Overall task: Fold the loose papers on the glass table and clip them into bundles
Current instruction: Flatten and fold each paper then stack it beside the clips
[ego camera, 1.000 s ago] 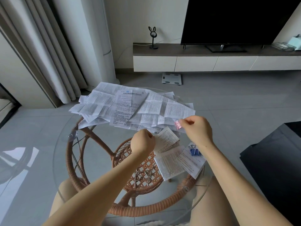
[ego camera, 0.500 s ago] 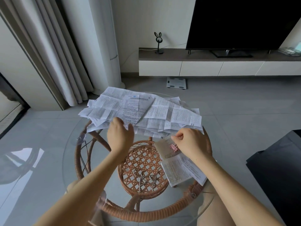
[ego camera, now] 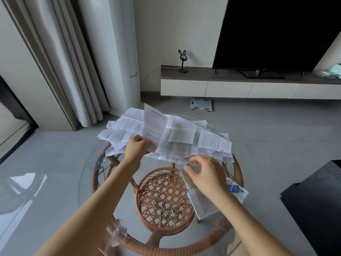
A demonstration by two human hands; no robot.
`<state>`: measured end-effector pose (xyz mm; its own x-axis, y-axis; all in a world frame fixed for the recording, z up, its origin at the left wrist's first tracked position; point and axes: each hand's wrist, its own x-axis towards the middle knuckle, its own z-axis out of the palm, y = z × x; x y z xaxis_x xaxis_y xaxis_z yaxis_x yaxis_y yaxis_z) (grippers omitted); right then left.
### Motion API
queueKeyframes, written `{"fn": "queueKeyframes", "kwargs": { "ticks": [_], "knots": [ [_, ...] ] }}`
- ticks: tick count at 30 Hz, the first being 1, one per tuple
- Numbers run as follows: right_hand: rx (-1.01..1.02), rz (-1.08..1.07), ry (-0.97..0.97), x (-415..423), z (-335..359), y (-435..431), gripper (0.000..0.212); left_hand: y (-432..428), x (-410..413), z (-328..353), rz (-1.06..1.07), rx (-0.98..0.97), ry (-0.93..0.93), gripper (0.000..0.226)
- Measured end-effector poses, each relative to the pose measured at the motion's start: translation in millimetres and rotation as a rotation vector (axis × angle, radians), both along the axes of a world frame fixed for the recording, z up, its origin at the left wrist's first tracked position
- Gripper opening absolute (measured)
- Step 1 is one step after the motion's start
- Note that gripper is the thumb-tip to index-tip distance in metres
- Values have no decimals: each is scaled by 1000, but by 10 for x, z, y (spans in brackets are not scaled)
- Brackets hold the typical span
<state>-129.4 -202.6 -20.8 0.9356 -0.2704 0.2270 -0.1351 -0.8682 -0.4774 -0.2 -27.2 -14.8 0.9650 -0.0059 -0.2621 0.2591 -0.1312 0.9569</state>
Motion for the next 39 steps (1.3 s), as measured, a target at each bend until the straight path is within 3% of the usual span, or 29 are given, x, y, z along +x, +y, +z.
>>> {"fn": "queueKeyframes", "kwargs": {
  "ticks": [3, 7, 9, 12, 15, 18, 21, 24, 26, 28, 31, 35, 37, 39],
  "knots": [
    [83, 113, -128, -10, 23, 202, 61, 142, -276, 252, -139, -415, 144, 14],
    [100, 266, -164, -8, -8, 539, 90, 423, -669, 358, -249, -671, 312, 23],
    [31, 306, -233, -47, -75, 681, 81, 580, -849, 339, -244, -722, 368, 28],
    [-94, 384, -327, -146, -209, 830, 50, 806, -990, 217, -203, -728, 412, 37],
    [-226, 459, -367, -283, -349, 966, 45, 987, -1133, 71, -181, -693, 472, 39],
    [-268, 526, -354, -399, -517, 1049, 49, 1118, -1268, -60, -204, -527, 509, 29],
    [-309, 622, -287, -506, -680, 1044, 39, 1225, -1305, -151, -213, -4, 363, 8],
    [-330, 652, -204, -570, -721, 992, 29, 1316, -1246, -239, -169, 683, -91, 10],
    [-258, 666, -150, -597, -681, 963, 16, 1331, -1246, -279, -320, 973, -504, 42],
    [-185, 687, -103, -651, -612, 941, 5, 1314, -1306, -287, -687, 982, -690, 70],
    [-78, 695, -67, -792, -543, 885, 24, 1266, -1387, -401, -1016, 936, -631, 73],
    [79, 709, 25, -964, -444, 748, 39, 1276, -1465, -470, -910, 798, -737, 34],
    [43, 710, 53, -1020, -434, 677, 36, 1256, -1530, -476, -812, 783, -860, 21],
    [-7, 687, 48, -1071, -456, 616, 45, 1237, -1612, -438, -768, 779, -910, 15]
  ]
}}
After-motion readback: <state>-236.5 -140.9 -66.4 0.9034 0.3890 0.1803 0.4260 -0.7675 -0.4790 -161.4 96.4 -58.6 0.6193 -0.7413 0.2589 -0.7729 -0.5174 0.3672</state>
